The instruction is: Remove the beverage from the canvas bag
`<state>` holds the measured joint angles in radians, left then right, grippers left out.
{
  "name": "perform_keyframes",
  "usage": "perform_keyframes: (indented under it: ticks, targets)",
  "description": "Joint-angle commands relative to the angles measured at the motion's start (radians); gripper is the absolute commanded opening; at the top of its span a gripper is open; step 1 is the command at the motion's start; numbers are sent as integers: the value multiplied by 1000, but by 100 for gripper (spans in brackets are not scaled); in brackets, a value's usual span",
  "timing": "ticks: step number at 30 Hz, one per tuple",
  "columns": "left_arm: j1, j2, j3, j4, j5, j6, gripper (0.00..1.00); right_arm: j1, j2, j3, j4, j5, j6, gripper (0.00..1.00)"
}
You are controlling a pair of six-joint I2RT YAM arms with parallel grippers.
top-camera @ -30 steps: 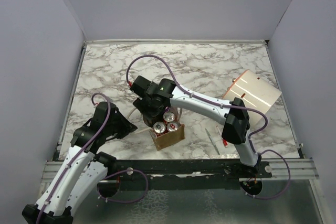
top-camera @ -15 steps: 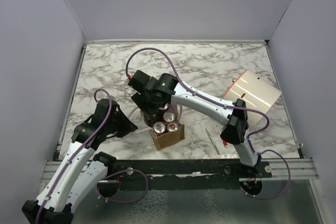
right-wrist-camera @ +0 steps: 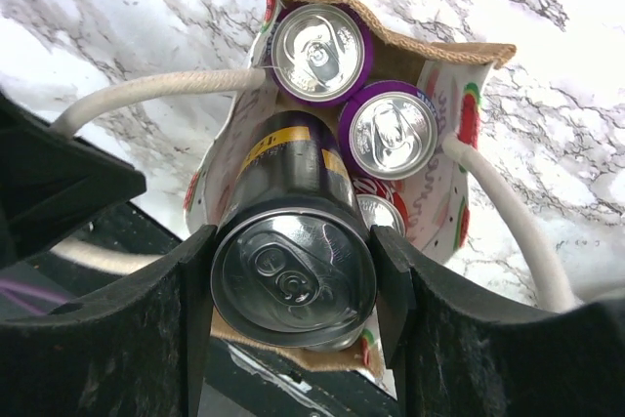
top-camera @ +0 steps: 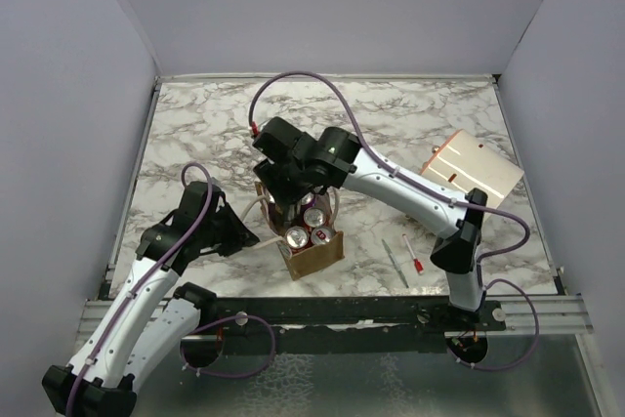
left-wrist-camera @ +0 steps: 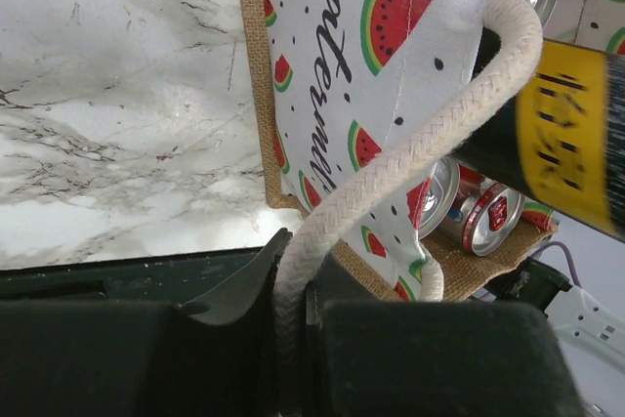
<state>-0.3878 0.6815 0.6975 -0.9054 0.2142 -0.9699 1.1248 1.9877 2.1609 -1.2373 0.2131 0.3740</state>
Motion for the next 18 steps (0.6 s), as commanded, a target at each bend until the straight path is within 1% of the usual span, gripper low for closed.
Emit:
perform_keyframes:
  ticks: [1,5,8,10,12,14,18]
  targets:
    - [-2,-6,10,20,34,20,3,7,-106,63,27,16,23,4]
    - [-2,42,39,24,15,53,4,7,-120,146,53,19,-28,2]
    - [-2,73,48,35,24,68,4,7,-133,216,69,53,-68,2]
    - [-2,75,47,40,25,72,4,7,-165,216,107,91,-101,2]
    - [-2,71,43,35,17,75,3,6,-222,161,181,135,-141,2]
    - [-2,77,59,25,-4,82,4,7,-286,75,293,195,-192,2]
    - [-1,119,115,4,-52,114,4,5,-366,-71,533,375,-339,2]
